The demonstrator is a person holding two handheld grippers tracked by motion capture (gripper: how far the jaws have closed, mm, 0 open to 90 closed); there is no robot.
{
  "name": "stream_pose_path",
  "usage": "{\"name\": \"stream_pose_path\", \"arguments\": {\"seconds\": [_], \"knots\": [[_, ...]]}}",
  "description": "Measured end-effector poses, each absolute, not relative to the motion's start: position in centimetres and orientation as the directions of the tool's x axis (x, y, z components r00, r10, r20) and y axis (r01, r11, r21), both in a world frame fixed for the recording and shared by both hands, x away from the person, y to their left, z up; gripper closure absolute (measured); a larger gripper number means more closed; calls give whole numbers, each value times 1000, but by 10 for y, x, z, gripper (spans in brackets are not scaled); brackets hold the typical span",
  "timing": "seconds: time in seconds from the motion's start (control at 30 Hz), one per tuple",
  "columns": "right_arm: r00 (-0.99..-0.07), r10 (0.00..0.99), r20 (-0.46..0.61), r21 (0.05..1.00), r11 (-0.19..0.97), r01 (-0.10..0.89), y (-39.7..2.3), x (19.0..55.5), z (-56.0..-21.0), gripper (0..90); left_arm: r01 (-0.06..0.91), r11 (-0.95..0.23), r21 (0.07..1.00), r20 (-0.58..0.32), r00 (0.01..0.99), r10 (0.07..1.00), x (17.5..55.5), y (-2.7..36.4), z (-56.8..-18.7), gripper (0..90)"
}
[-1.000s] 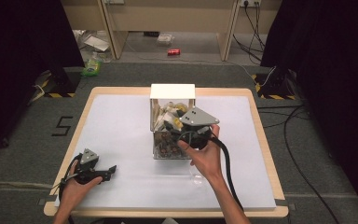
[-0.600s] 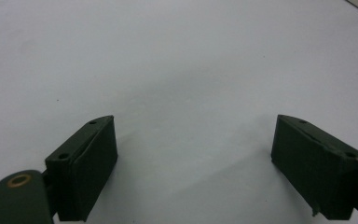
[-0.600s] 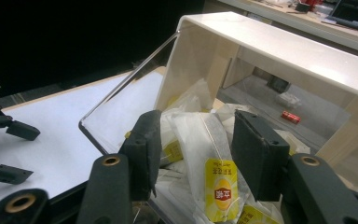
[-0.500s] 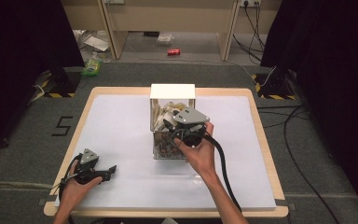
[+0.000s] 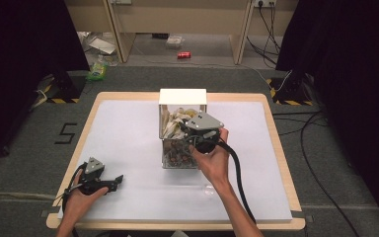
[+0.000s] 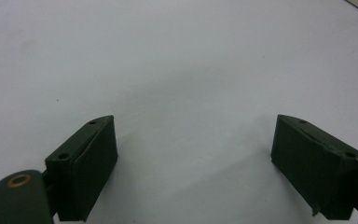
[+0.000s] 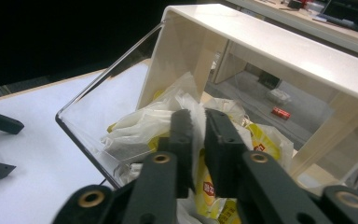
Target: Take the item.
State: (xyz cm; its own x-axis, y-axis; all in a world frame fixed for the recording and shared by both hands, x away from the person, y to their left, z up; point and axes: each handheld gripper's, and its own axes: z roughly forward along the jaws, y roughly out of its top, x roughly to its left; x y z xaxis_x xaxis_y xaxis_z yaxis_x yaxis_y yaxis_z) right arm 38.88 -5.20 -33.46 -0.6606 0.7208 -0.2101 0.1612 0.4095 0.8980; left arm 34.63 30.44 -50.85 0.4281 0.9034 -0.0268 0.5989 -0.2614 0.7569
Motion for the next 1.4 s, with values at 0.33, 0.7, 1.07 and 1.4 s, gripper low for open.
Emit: {"name": "stream_pose_path", "arguments": {"seconds": [0.33, 0.7, 1.07, 1.4], "knots": [[-667, 712, -220, 911, 395, 121, -59, 385, -328, 900, 599, -262, 757, -27, 428, 903, 346, 304, -509, 135], [-659, 722, -213, 938, 339, 69, -75, 375, -310, 900, 599, -261, 757, -27, 428, 903, 346, 304, -509, 134], [-662, 724, -196, 956, 292, 36, -89, 363, -296, 900, 600, -261, 756, -28, 428, 903, 346, 304, -508, 135], [-685, 708, -175, 964, 266, 29, -103, 349, -292, 900, 601, -261, 756, -28, 428, 903, 346, 304, -508, 135]]}}
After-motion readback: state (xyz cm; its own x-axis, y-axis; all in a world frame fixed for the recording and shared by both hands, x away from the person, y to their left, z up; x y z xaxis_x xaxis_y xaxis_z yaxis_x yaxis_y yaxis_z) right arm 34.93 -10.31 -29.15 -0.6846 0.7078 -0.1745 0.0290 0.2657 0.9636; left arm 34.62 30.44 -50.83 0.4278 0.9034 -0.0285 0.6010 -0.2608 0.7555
